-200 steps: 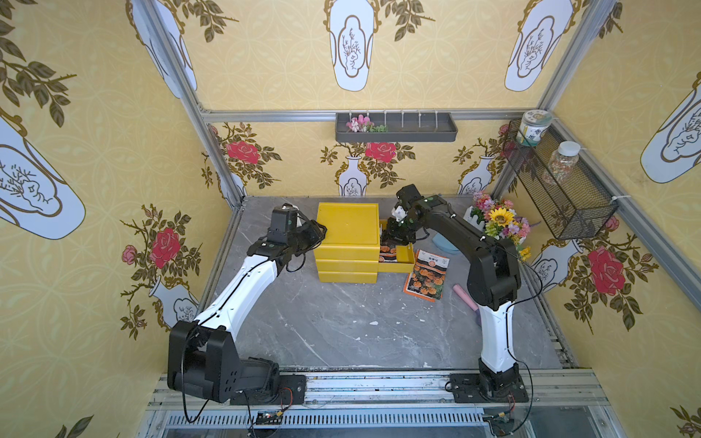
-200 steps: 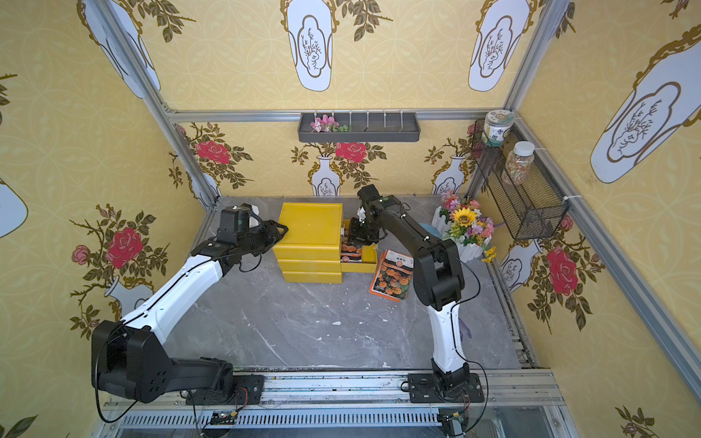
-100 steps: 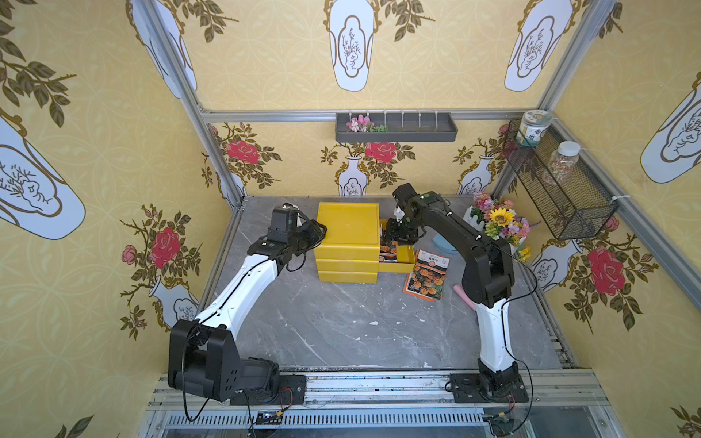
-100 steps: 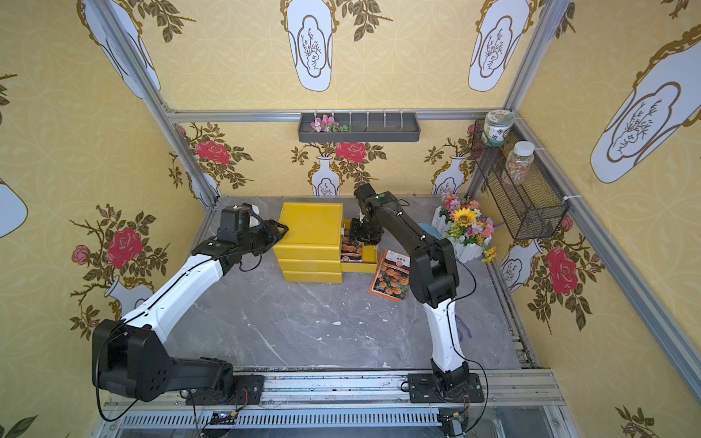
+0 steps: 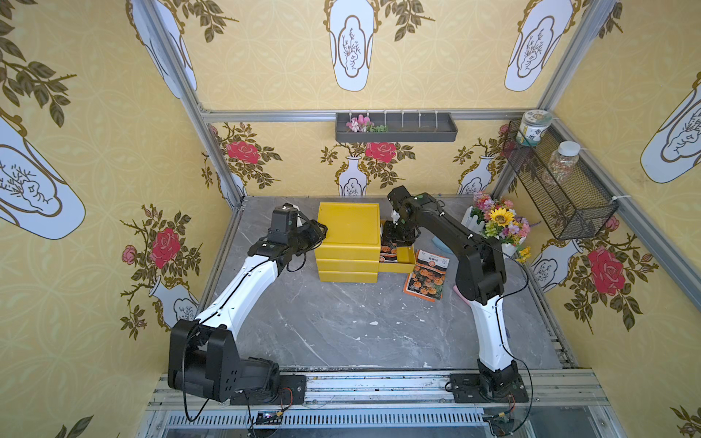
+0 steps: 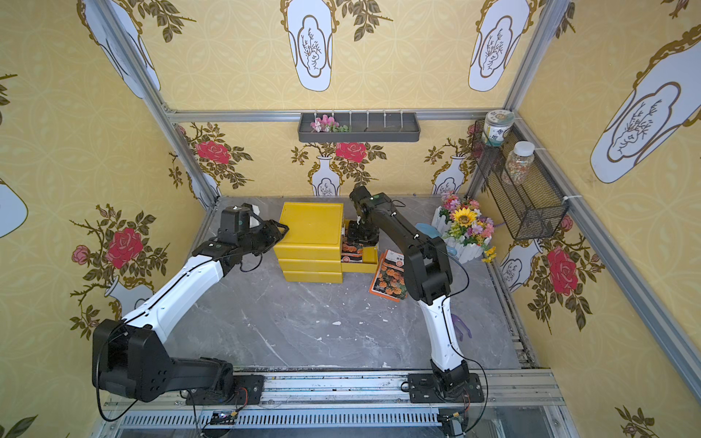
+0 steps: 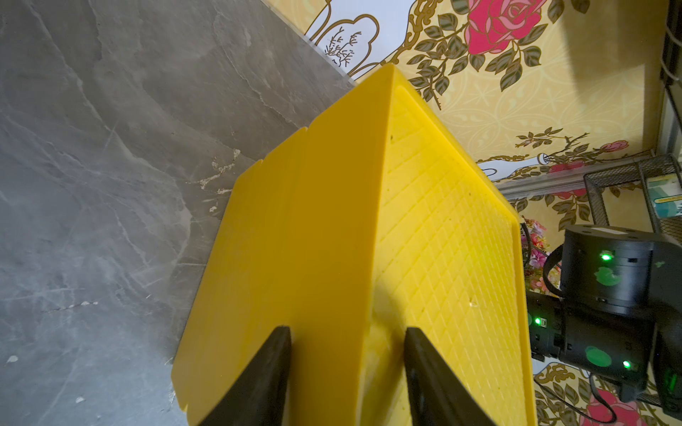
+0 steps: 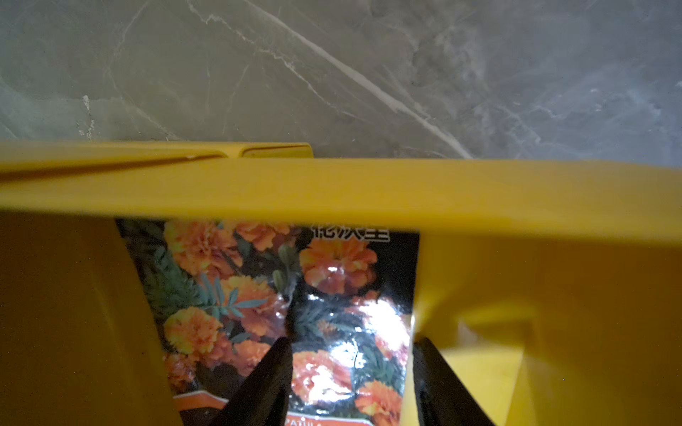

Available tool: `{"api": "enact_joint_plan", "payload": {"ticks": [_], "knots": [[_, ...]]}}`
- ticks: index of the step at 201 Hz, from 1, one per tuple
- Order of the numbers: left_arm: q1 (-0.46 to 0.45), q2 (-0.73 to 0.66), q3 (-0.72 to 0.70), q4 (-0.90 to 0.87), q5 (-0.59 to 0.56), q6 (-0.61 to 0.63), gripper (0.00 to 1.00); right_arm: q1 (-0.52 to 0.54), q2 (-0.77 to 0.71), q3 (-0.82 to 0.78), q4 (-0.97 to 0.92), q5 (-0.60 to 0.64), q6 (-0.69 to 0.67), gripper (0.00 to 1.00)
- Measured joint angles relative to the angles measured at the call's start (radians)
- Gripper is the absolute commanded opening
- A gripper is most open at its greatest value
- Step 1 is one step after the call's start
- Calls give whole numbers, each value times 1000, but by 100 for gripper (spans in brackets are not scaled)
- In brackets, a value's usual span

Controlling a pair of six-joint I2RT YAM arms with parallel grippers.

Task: Take the seed bags out of the drawer
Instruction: Pick up the seed packet from the drawer, then place the seed packet at the center of the board.

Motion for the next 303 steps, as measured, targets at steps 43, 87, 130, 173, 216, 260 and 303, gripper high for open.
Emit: {"api": "enact_joint_plan", "payload": {"ticks": [43, 87, 130, 173, 216, 260, 303], "knots": [[0, 3, 0, 0, 3, 3, 53, -2, -13, -48, 56, -37, 26, 38], [0, 3, 0, 0, 5, 8, 53, -4, -33, -87, 103, -65, 48, 21], [0, -3, -6, 4, 2, 8, 53, -15, -50, -107, 124, -101, 66, 5], [0, -8, -8, 4, -1, 8, 53, -29, -76, -109, 130, -161, 84, 0], [0, -7, -5, 0, -2, 8, 53, -61, -141, -101, 115, -174, 69, 0], [0, 0, 10, -16, -2, 8, 53, -121, -211, -96, 50, -155, 1, 0], [0, 10, 26, -34, -1, 8, 53, -245, -319, -122, 1, -149, -80, 0]]}}
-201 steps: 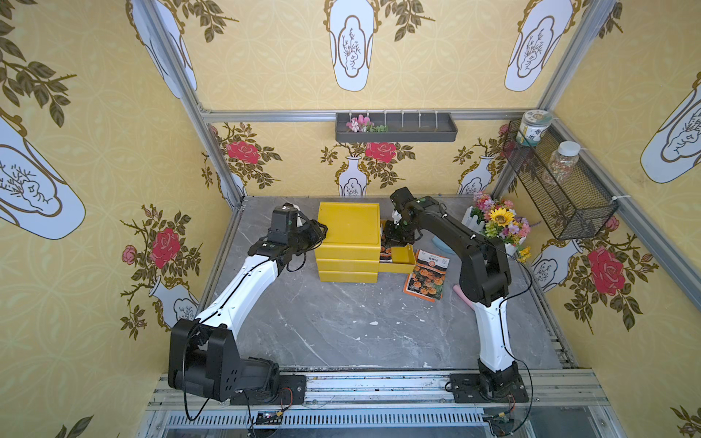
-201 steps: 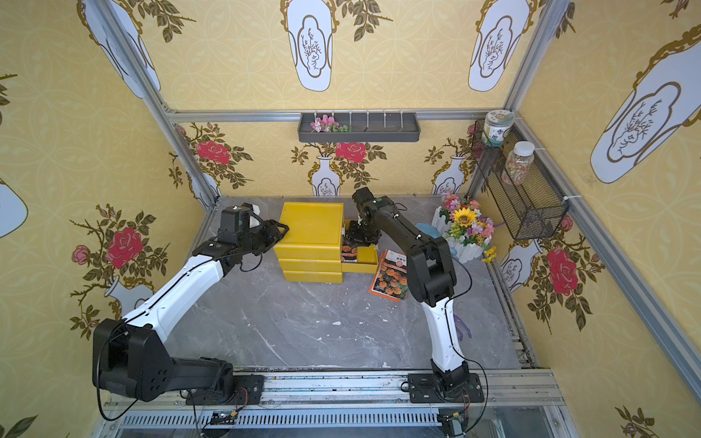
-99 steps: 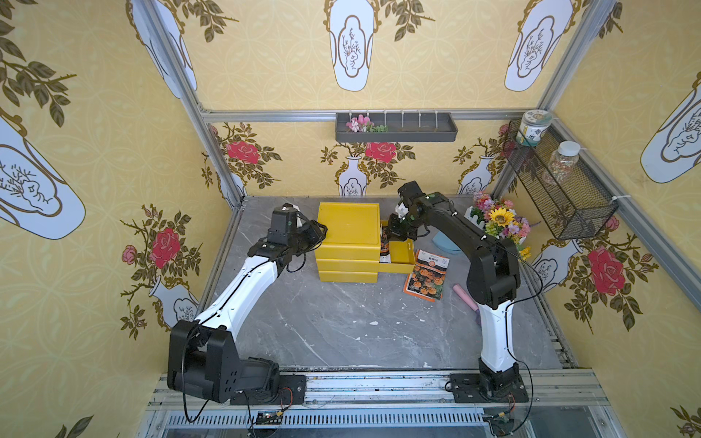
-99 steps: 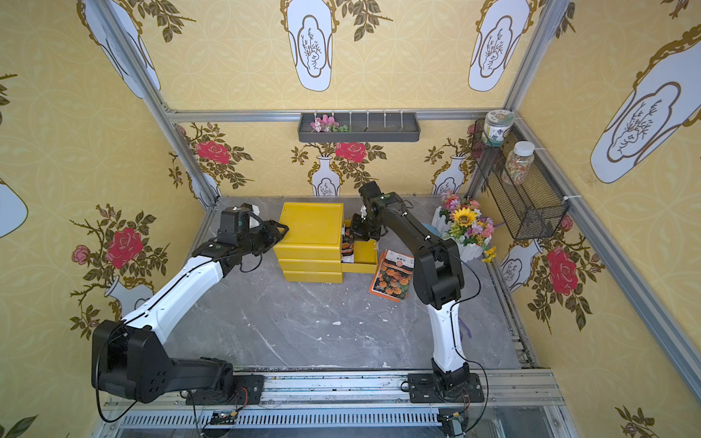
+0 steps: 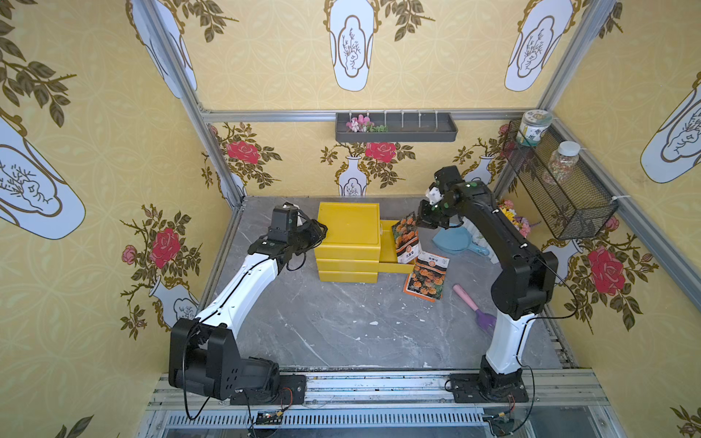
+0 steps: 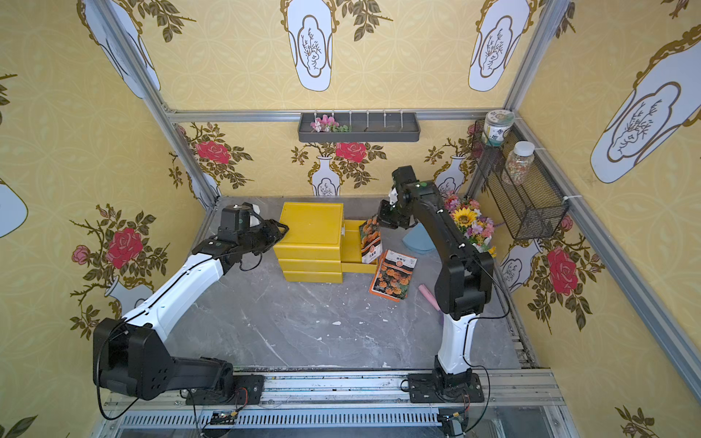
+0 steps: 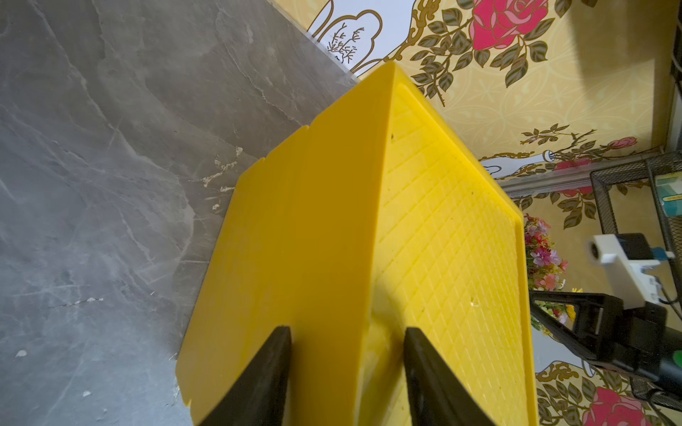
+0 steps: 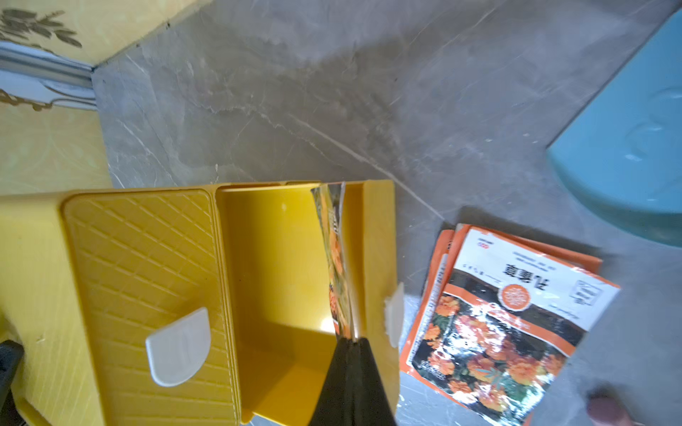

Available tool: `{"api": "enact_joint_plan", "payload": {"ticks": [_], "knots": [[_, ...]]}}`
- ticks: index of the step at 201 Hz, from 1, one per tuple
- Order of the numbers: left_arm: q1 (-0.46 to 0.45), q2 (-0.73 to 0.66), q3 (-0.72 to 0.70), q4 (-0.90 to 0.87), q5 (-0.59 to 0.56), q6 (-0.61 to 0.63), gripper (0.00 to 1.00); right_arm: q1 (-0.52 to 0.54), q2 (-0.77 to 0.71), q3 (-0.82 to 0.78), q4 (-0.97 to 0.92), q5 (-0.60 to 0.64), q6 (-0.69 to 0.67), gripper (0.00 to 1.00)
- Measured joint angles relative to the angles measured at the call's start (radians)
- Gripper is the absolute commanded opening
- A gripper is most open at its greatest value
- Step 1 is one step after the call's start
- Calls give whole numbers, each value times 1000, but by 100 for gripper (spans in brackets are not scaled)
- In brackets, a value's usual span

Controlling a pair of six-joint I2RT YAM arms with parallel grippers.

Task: Take the seed bags out of the drawer
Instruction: Place the seed packet at the center of the board, then close the drawer in the storage box.

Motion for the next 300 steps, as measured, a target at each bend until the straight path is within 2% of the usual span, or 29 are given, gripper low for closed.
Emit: {"api": "enact_joint_plan", "payload": {"ticks": [49, 77, 113, 141, 193, 199, 214, 227, 260, 300], "knots": [[0, 4, 11, -17, -1, 1, 53, -193, -101, -70, -11, -13, -48, 0], [0, 7, 17, -23, 0, 2, 53, -243, -126, -129, -9, -8, -65, 0], [0, 10, 23, -29, 0, 2, 53, -233, -134, -268, 19, -8, -74, 0], [0, 10, 24, -31, 0, 2, 53, -171, -129, -375, 68, -8, -56, 0], [0, 6, 20, -29, -1, 2, 53, -128, -105, -492, 149, 8, 2, 0], [0, 6, 20, -29, -1, 2, 53, -127, -102, -494, 149, 23, 2, 6], [0, 6, 20, -29, -1, 2, 53, -127, -95, -496, 149, 55, 2, 31], [0, 6, 20, -29, -1, 2, 53, -127, -94, -497, 146, 86, 0, 40], [0, 6, 20, -29, -1, 2, 53, -107, -94, -471, 130, 144, -8, 46], [0, 6, 23, -32, -1, 2, 54, -6, -71, -386, 122, 141, -18, 46]]}}
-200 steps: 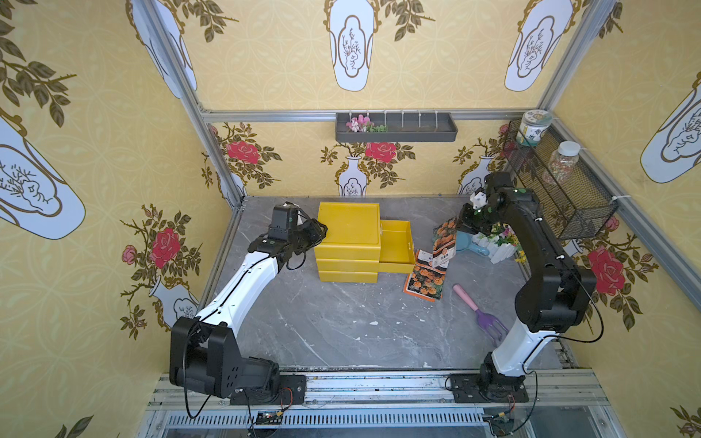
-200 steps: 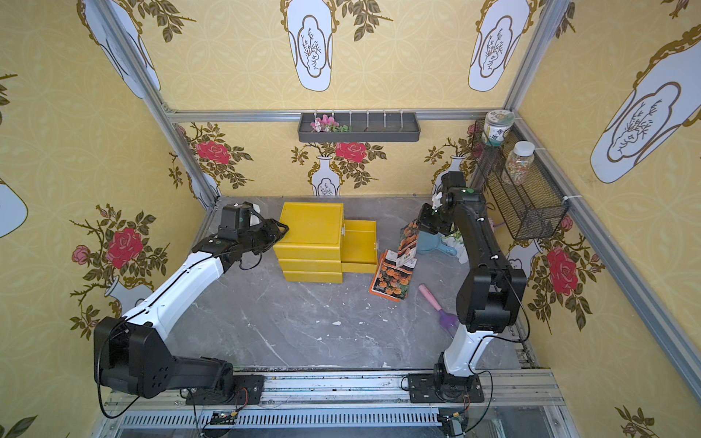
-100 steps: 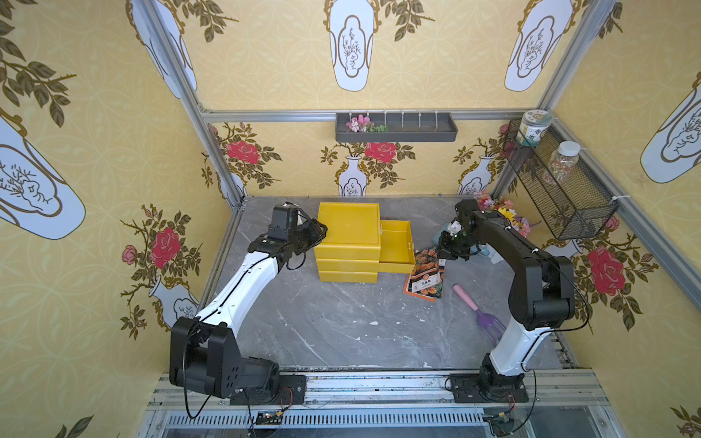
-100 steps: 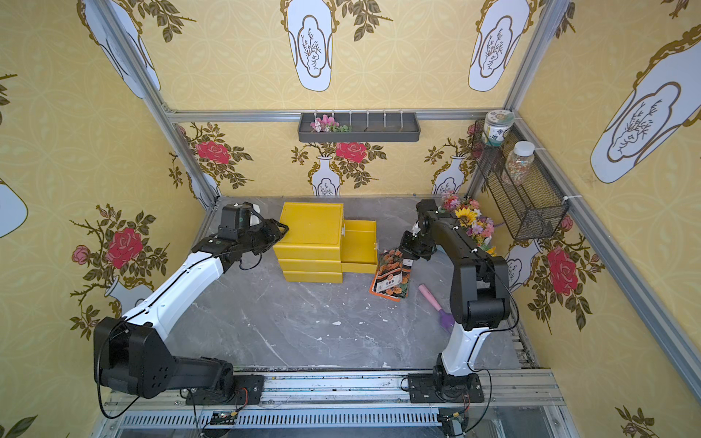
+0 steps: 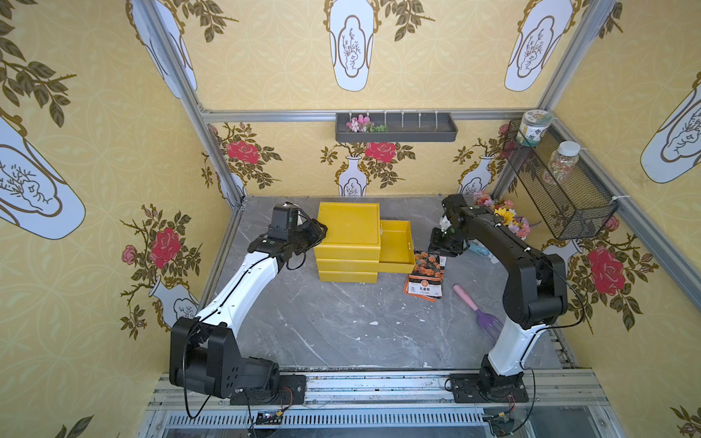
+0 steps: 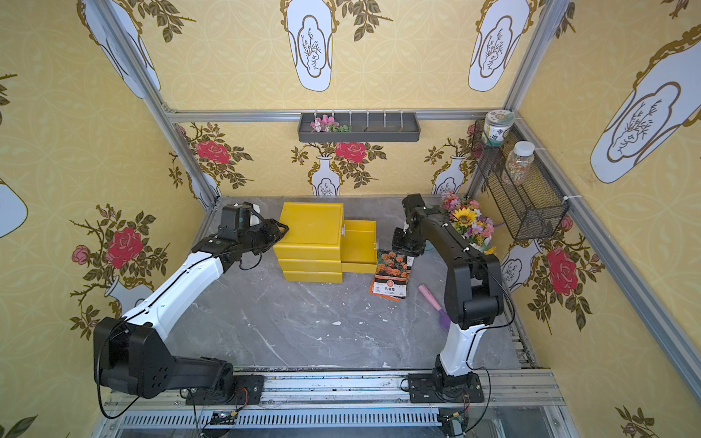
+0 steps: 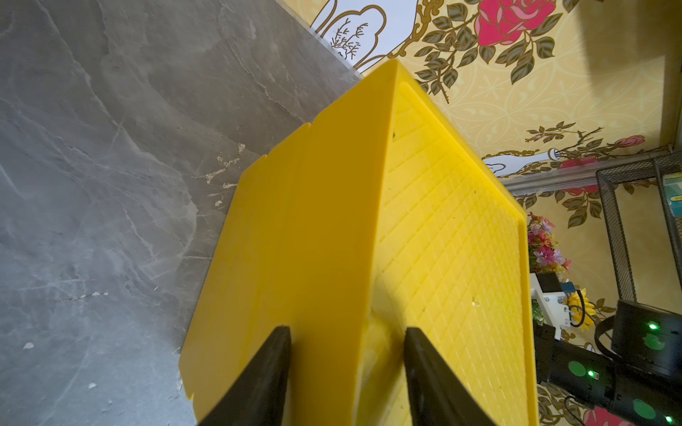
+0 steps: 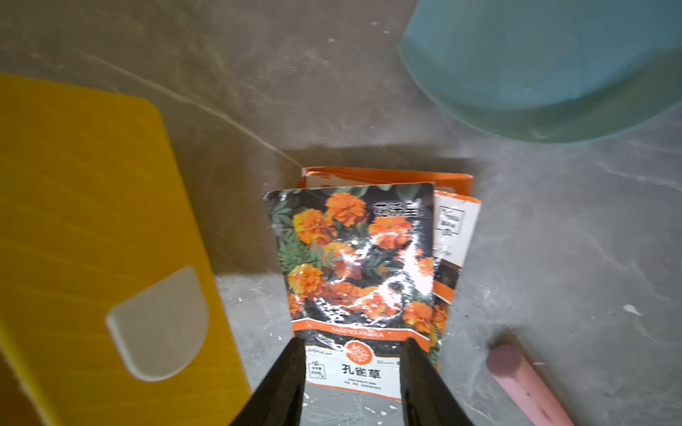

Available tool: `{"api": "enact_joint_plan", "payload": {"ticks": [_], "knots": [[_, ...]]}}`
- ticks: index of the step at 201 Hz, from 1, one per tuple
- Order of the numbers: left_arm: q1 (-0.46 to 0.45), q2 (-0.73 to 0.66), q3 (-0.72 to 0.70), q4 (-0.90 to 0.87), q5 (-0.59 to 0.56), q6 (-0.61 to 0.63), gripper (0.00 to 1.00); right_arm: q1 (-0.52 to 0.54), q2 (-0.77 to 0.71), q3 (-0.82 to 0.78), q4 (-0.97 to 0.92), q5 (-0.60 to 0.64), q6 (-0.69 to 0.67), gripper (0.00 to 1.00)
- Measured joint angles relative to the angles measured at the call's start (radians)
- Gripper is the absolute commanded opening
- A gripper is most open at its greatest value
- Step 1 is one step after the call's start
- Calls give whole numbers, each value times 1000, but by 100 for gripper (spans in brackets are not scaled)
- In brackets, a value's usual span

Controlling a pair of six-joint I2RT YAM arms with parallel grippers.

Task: Take the seed bags out of the drawer
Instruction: Close the drawer in the storage box.

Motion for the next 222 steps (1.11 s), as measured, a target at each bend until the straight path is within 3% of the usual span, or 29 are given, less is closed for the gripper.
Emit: {"api": "enact_joint_plan", "payload": {"ticks": [113, 182, 222], "knots": [[3, -14, 30, -95, -10, 8, 61, 230, 170, 208, 31, -183, 107, 46], [23, -22, 14, -86, -36, 26, 58, 260, 215, 237, 75, -280, 180, 46], [28, -20, 3, -65, -29, 27, 56, 205, 164, 158, 104, -307, 180, 46]]}}
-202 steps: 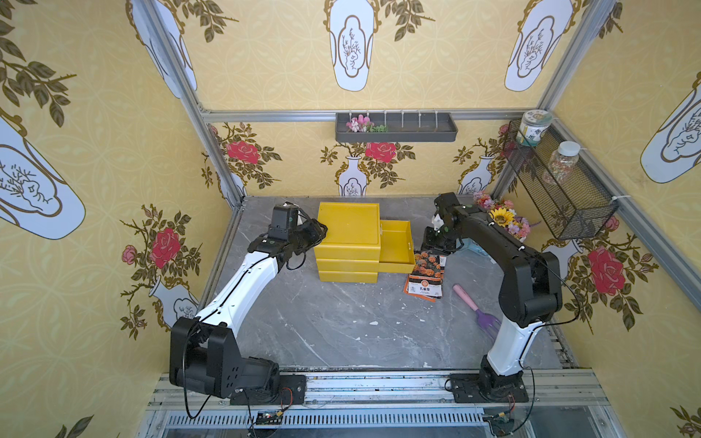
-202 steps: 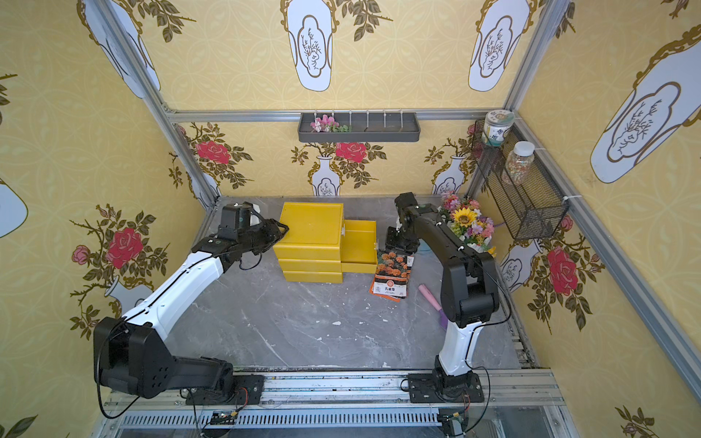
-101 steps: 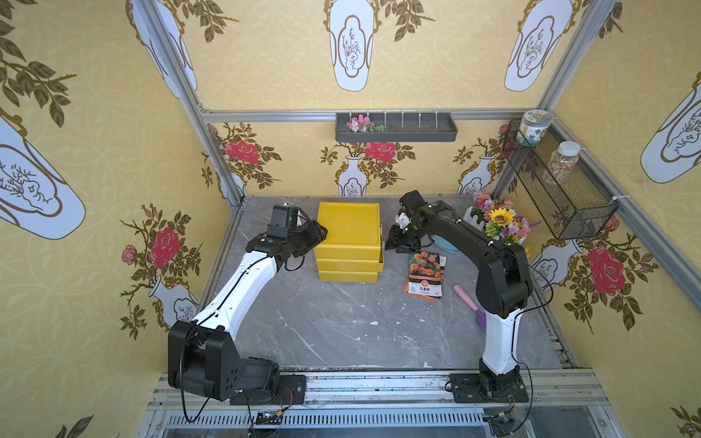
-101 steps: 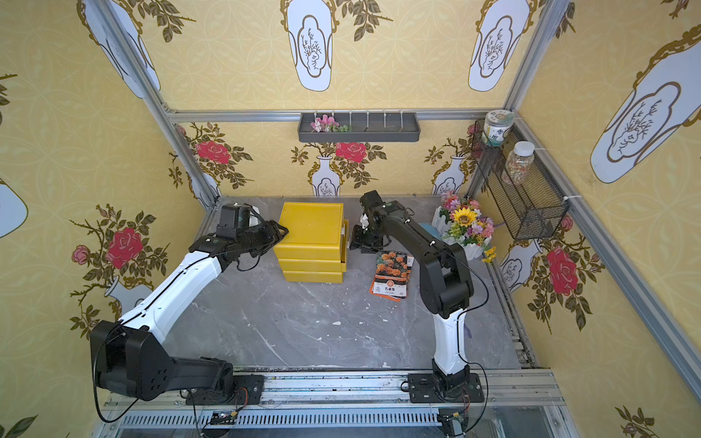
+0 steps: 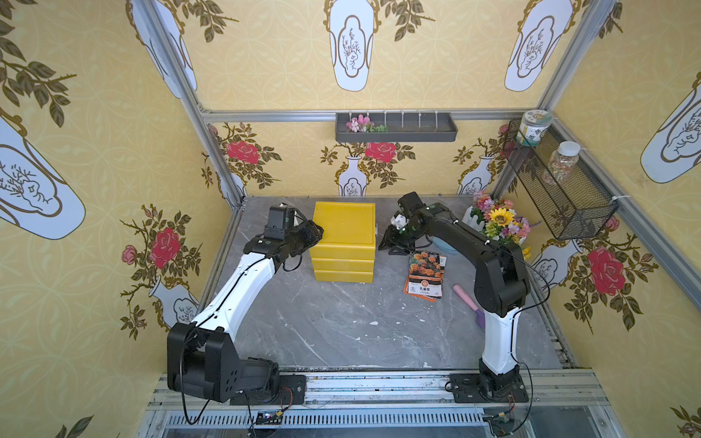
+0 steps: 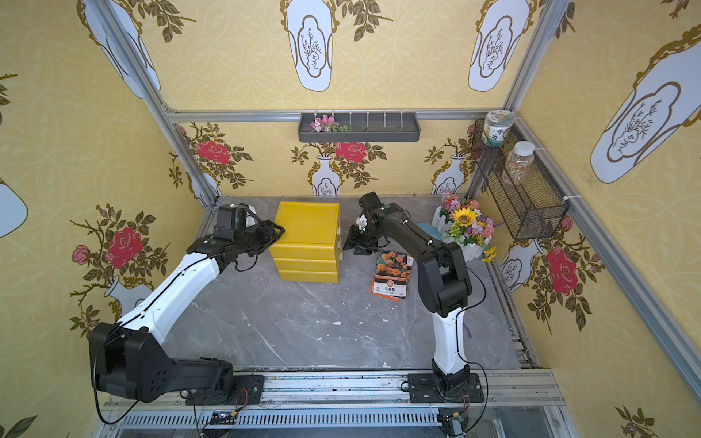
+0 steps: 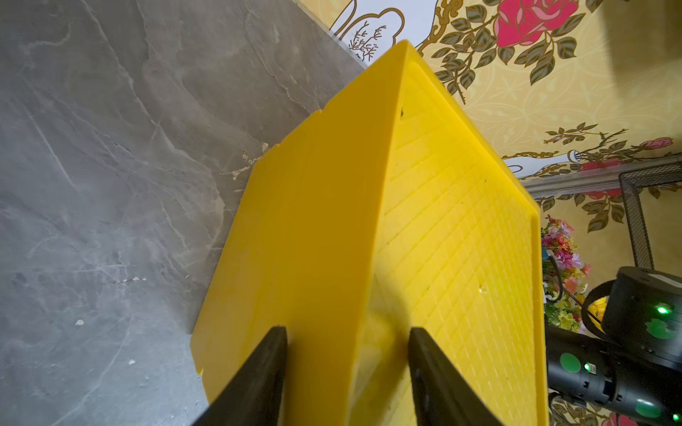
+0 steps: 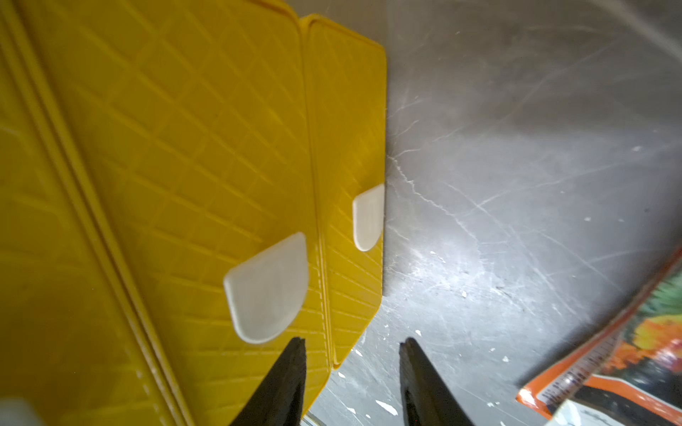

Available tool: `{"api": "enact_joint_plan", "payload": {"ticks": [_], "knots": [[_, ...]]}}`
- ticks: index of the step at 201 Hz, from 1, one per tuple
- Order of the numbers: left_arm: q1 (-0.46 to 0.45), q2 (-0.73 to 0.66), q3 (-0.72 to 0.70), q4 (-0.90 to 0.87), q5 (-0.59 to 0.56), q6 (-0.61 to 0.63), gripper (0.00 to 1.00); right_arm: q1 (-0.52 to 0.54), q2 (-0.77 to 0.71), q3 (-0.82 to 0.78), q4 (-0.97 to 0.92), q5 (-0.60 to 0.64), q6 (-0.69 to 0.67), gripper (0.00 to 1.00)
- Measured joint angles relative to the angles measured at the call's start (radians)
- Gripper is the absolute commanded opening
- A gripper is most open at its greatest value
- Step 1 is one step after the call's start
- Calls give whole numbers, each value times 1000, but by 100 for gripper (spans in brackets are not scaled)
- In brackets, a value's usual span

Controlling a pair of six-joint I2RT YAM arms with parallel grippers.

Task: Take the seed bags out of the drawer
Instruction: Close the drawer in the storage box, then open the drawer in the storage box.

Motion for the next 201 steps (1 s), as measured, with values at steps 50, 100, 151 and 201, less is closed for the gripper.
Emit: {"api": "enact_joint_plan", "payload": {"ticks": [50, 100, 151, 201], "knots": [[1, -2, -4, 7, 4, 0, 56, -45, -24, -87, 32, -9, 0, 45], [1, -8, -10, 13, 3, -3, 56, 12, 68, -79, 107, -54, 31, 46], [1, -26, -31, 25, 3, -23, 56, 20, 122, -16, 143, -68, 53, 46], [1, -35, -37, 25, 3, -29, 56, 28, 176, 21, 135, -66, 56, 42]]}}
